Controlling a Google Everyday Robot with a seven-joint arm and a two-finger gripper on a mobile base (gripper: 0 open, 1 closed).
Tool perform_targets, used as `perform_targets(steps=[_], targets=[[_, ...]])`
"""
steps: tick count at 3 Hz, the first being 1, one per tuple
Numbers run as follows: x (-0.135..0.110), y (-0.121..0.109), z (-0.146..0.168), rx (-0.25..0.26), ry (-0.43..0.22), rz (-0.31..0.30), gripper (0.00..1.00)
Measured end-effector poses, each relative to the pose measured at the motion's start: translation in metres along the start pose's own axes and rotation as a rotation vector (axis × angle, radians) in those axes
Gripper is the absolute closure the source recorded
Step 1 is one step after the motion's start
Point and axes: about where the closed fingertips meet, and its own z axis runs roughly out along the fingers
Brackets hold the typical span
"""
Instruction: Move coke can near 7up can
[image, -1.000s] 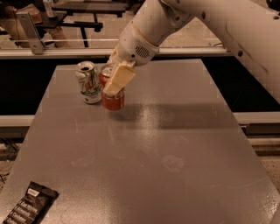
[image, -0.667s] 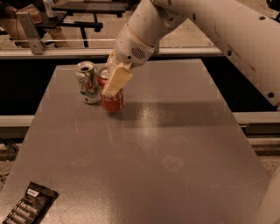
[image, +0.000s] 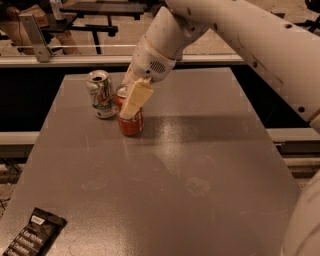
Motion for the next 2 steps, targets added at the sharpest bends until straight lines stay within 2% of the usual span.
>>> perform_targets(steps=[1, 2], targets=[[-0.0006, 0.0, 0.0017, -0.002, 0.0, -0.001, 0.0], [-0.0006, 0.0, 0.0017, -0.002, 0.0, -0.001, 0.0]])
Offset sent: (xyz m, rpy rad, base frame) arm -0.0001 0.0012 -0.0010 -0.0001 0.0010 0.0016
